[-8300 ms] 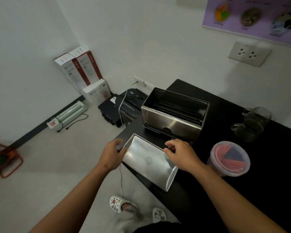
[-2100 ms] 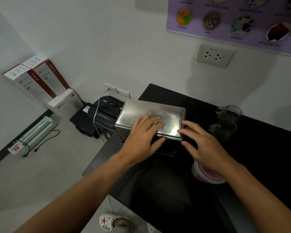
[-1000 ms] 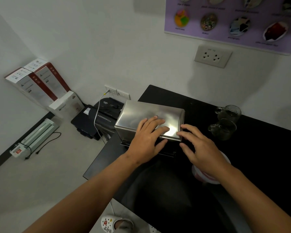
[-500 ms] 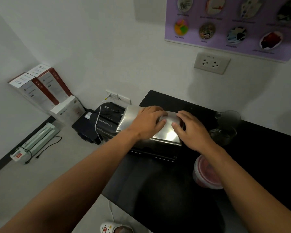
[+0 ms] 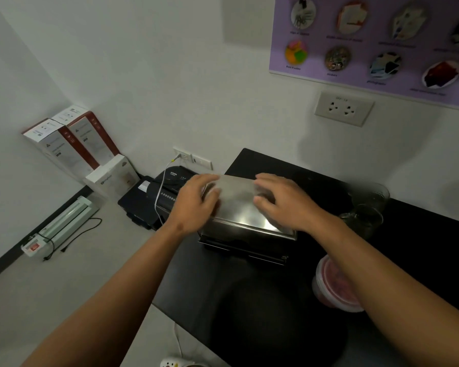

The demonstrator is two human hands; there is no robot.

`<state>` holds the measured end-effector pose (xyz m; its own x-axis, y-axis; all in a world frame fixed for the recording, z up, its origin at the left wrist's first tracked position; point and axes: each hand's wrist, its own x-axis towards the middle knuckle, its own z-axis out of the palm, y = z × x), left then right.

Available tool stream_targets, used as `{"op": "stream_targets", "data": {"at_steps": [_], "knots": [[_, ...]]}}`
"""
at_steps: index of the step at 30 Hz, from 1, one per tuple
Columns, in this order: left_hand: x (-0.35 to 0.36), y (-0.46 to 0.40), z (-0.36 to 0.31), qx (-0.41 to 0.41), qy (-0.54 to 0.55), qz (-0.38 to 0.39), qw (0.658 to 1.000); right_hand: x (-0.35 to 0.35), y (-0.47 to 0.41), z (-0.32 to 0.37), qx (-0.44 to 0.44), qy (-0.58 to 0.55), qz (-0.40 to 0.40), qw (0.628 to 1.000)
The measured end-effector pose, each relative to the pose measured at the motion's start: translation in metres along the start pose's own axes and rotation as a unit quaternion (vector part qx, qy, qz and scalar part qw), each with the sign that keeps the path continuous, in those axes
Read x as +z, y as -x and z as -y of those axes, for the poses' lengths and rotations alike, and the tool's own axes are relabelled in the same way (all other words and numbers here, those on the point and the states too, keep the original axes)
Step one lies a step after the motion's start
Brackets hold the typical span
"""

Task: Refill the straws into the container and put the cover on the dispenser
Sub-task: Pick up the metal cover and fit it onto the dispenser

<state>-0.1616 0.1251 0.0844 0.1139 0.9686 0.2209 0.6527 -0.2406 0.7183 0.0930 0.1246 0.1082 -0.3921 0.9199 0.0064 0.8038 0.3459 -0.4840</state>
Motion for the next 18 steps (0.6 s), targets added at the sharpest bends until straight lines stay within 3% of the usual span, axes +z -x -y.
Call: {"op": "stream_targets", "data": {"at_steps": [3, 6, 11, 18], "knots": [[-0.010, 0.022, 0.020, -0.128, 0.104, -0.018, 0.986, 0.011, -0.028, 0.021, -0.061, 0.019, 0.050, 0.997], [-0.008, 0.038, 0.031, -0.188, 0.164, -0.017, 0.968, 0.019, -0.054, 0.042, -0.104, 0.036, 0.068, 0.992], [0.001, 0.051, 0.033, -0.225, 0.230, -0.038, 0.946, 0.032, -0.083, 0.061, -0.112, 0.030, 0.097, 0.989], [0.005, 0.053, 0.029, -0.209, 0.229, -0.043, 0.950, 0.047, -0.081, 0.055, -0.090, 0.015, 0.072, 0.993]]}}
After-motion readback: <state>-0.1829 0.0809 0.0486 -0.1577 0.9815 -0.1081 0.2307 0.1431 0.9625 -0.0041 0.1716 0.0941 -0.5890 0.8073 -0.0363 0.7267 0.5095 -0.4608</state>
